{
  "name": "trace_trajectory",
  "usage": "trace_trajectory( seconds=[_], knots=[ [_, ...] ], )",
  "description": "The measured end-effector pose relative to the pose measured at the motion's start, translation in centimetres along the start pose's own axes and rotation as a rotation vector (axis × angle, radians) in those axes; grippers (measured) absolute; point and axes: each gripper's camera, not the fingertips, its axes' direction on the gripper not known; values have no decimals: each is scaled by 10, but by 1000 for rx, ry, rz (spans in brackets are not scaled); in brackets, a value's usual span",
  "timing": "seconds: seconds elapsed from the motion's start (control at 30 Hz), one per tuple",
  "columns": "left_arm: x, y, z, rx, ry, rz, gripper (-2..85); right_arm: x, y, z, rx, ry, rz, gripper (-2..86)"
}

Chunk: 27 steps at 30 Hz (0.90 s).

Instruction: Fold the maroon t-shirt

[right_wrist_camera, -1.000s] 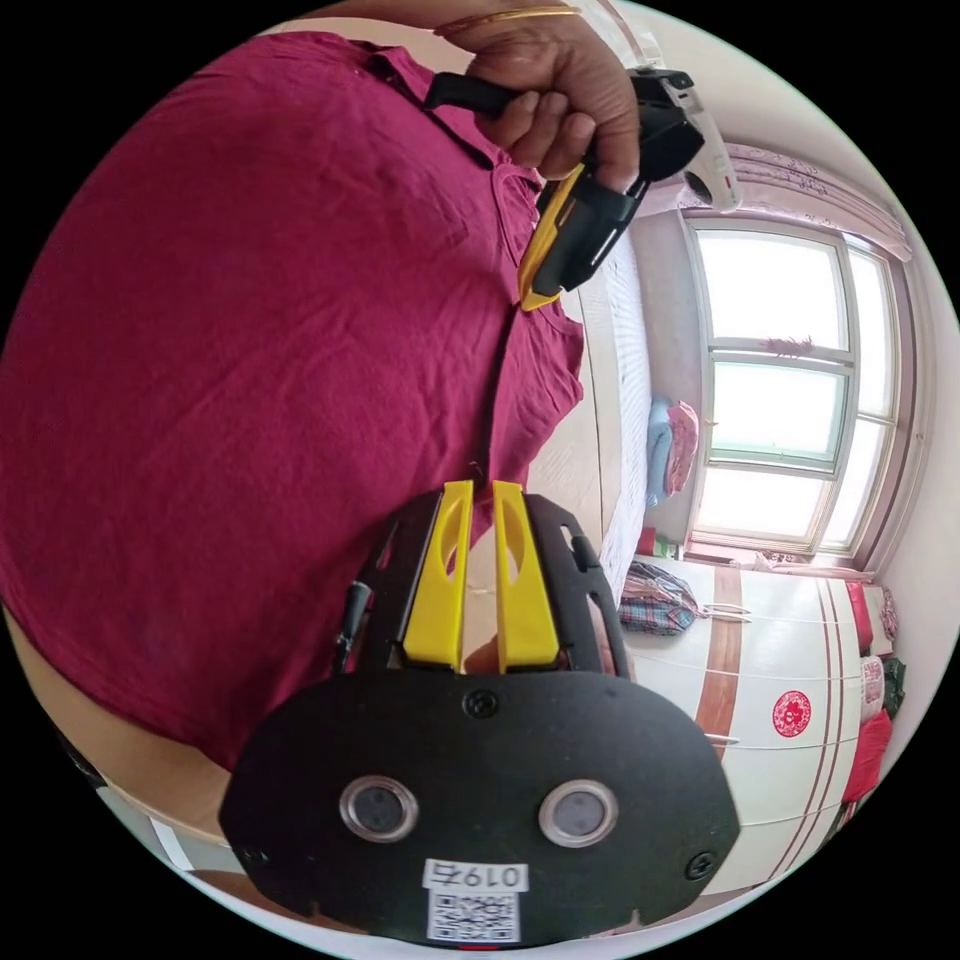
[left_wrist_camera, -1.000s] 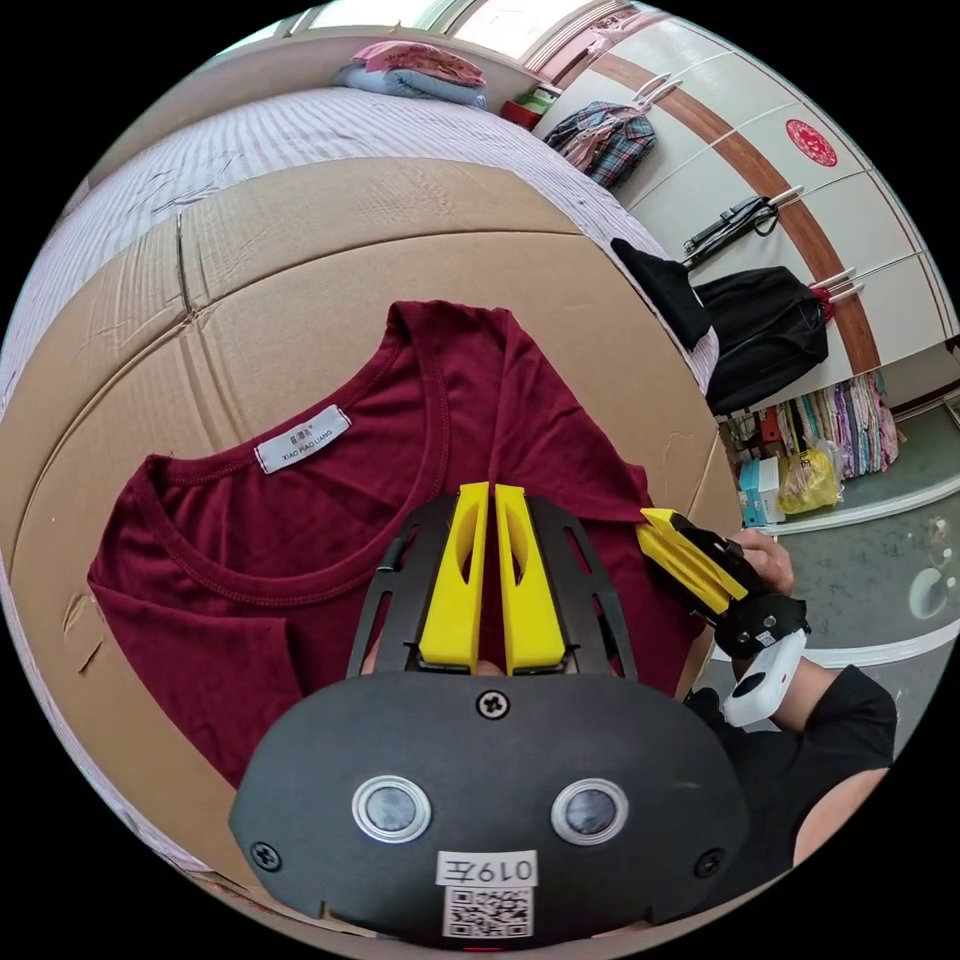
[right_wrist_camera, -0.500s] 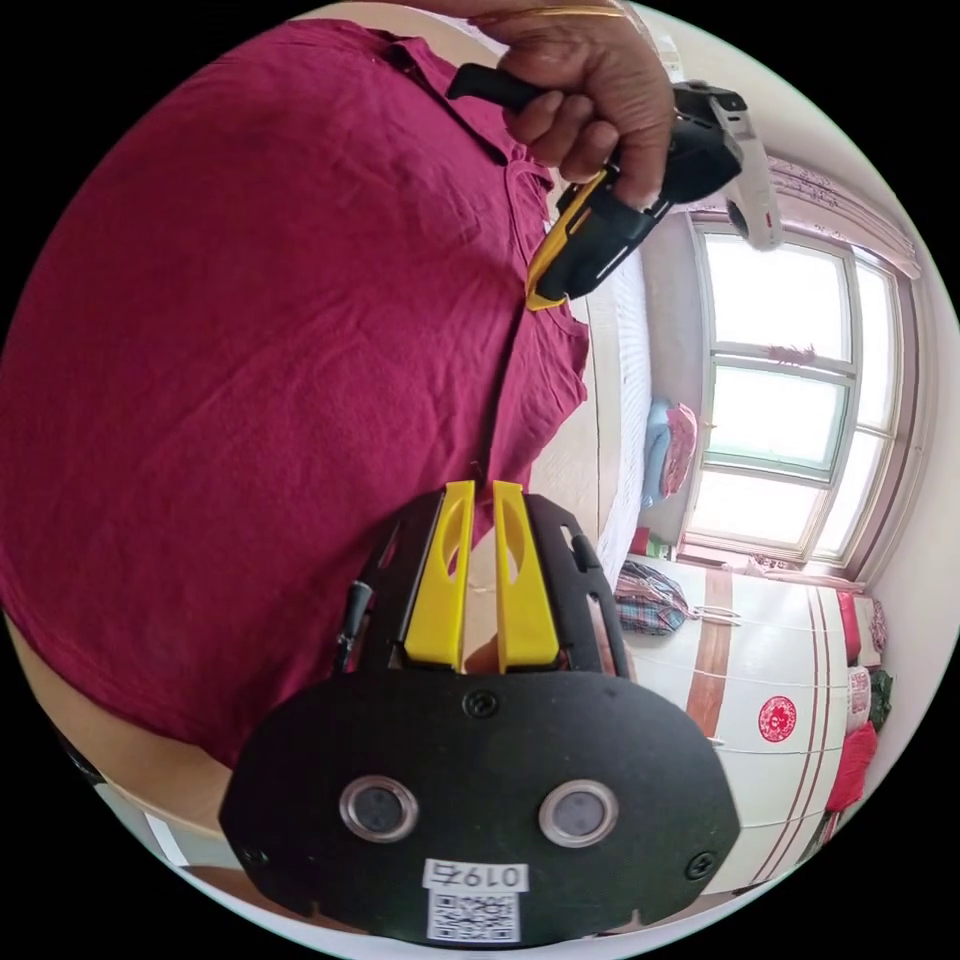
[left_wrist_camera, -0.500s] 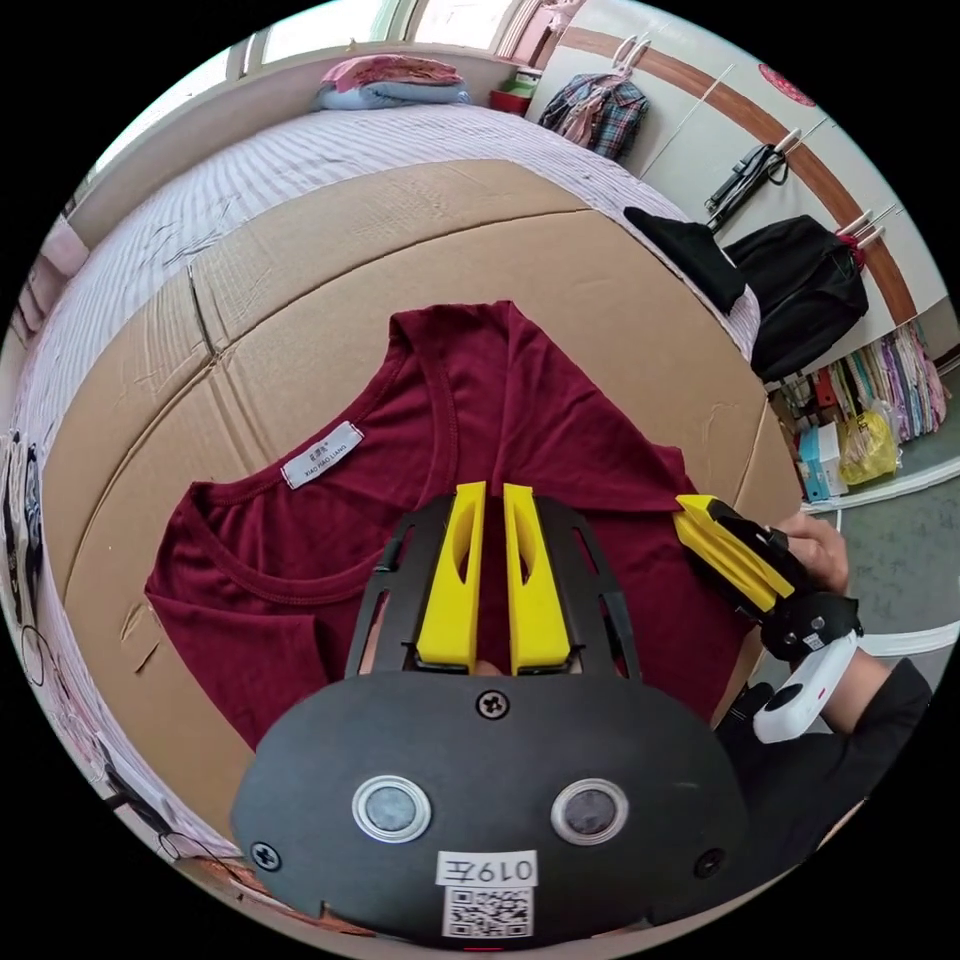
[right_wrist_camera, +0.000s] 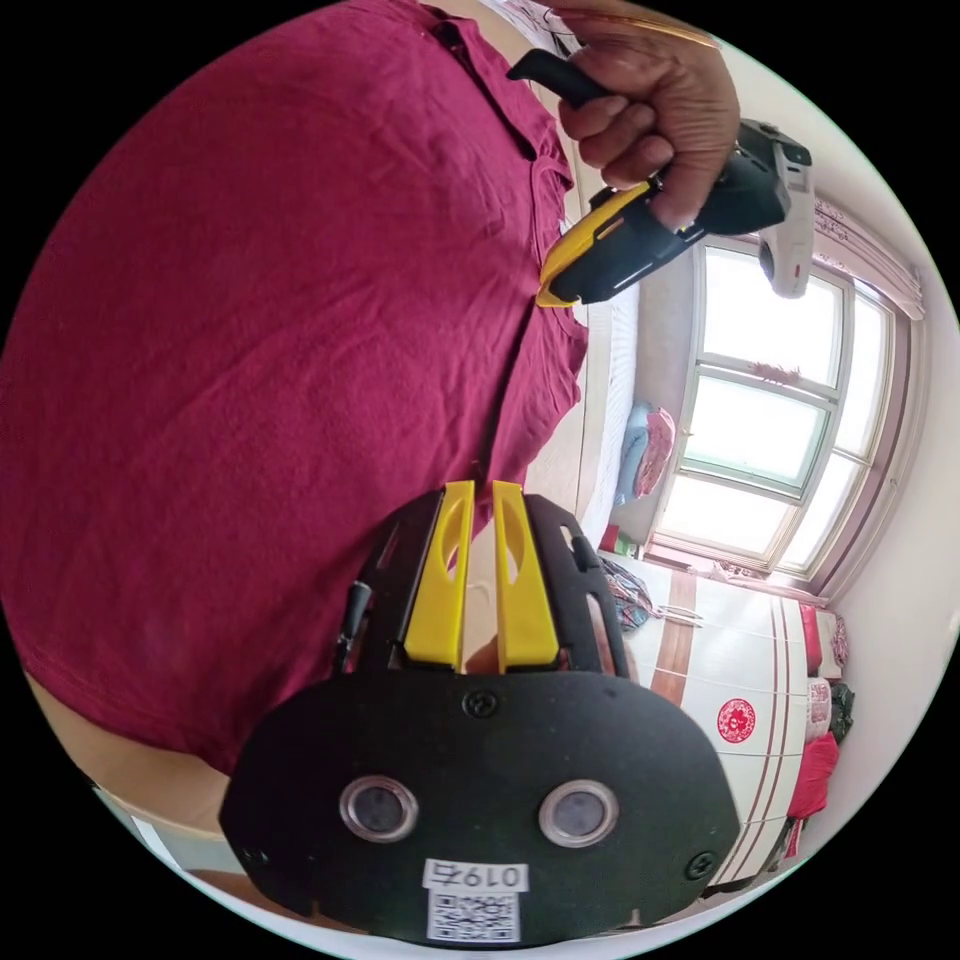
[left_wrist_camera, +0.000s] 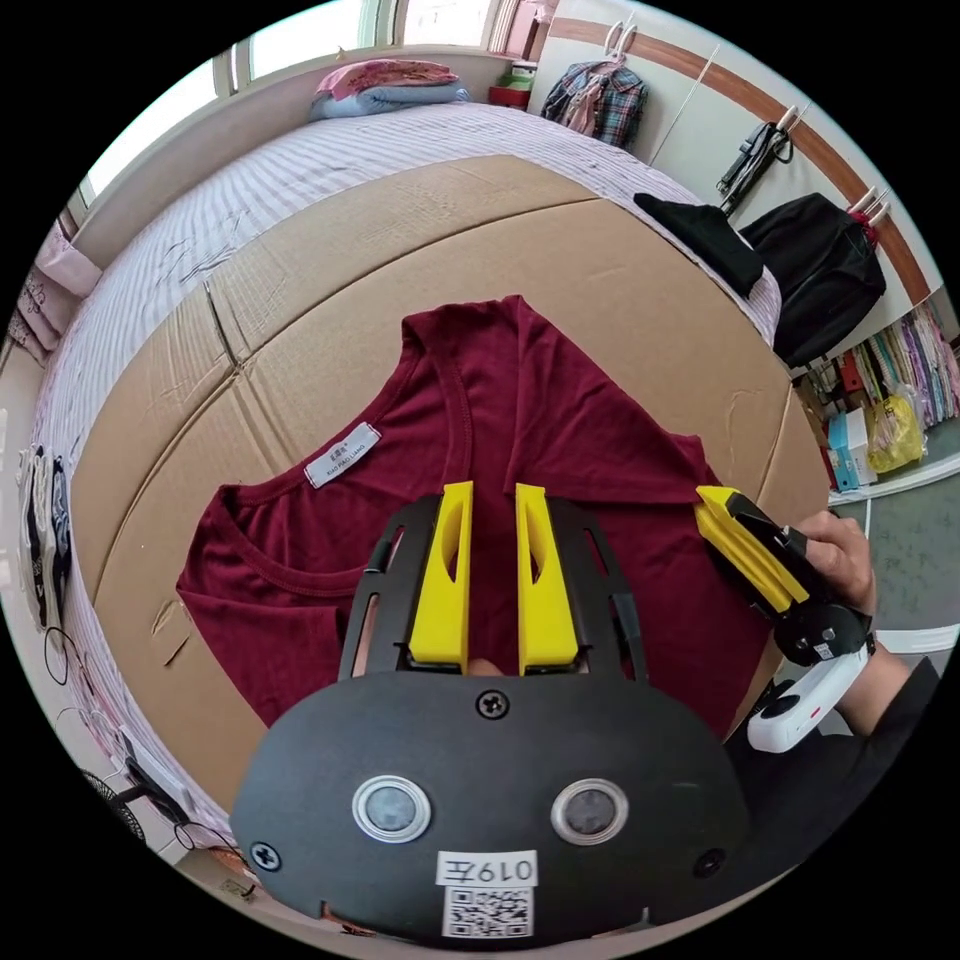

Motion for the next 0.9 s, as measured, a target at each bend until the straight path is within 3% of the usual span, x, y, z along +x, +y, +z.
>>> trace_trajectory(
  seconds=[0.17,0.43,0.77,0.9],
  knots=[
    [30,8,-8,56,-164,88,50,35,6,24,1,48,3,58],
    [27,11,-18,75,-135,80,63,122,39,59,74,-40,127,52],
    [7,16,-24,85,-110,35,43,331,102,212,214,-470,642,-8],
    [-6,10,-38,209,11,27,21,412,103,287,283,-670,759,-5]
  ],
)
